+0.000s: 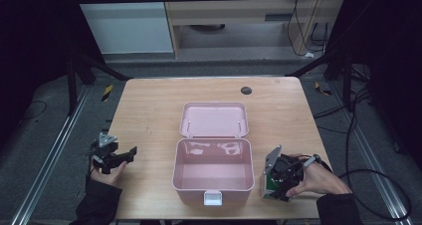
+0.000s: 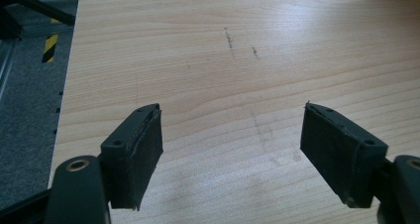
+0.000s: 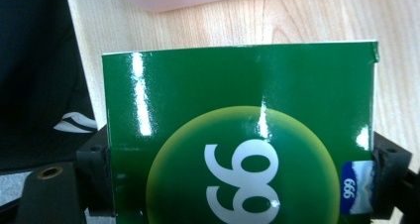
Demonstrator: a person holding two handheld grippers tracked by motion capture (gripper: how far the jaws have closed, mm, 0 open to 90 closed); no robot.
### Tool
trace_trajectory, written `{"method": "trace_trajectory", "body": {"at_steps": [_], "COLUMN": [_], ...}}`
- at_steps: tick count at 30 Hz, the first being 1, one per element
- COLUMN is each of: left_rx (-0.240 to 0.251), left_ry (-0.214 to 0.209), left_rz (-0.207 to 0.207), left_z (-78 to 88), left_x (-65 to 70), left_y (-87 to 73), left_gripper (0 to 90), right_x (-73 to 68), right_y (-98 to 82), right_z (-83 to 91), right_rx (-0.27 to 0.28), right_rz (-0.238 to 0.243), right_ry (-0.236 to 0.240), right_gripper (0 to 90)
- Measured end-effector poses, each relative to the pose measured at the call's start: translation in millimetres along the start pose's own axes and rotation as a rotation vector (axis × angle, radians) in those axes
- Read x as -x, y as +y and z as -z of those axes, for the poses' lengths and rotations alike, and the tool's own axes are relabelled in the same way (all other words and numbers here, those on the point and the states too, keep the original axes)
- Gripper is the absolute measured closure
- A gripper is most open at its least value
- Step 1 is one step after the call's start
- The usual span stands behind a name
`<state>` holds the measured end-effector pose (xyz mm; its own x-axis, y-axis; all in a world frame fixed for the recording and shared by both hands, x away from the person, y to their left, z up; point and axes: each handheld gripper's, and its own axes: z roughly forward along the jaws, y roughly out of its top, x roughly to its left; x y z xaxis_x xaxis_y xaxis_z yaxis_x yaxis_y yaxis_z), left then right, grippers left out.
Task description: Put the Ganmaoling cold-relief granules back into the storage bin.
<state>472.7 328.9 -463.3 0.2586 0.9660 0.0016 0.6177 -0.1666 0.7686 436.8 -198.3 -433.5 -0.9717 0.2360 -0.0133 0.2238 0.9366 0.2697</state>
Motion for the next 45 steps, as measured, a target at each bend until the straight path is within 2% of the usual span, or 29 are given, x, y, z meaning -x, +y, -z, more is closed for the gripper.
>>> {"method": "trace_trajectory", "body": {"at_steps": [21,31,38,45], "left_rx": [-0.007,-0.007,-0.011,-0.008], "left_ry": [-0.003,-0.004,-0.005,-0.004], "left_rz": [-0.003,-0.003,-0.006,-0.003], "left_z": [-0.7,-0.5,-1.2,-1.0], "left_x": [0.9,0.8,1.3,1.0], "left_y": [-0.2,-0.2,-0.2,-0.2], "left_gripper": [23.9,23.8,23.8,23.8], "right_x": [-2.3,-1.8,0.6,0.9], "right_y": [11.4,20.4,27.7,35.1], "right_z": [55.0,82.4,94.2,105.8], "right_rx": [0.056,0.052,0.026,0.032], "right_rz": [0.039,0.041,0.041,0.049], "right_ry": [-0.058,-0.067,-0.061,-0.071], "right_gripper": [15.7,15.8,15.8,15.8]}}
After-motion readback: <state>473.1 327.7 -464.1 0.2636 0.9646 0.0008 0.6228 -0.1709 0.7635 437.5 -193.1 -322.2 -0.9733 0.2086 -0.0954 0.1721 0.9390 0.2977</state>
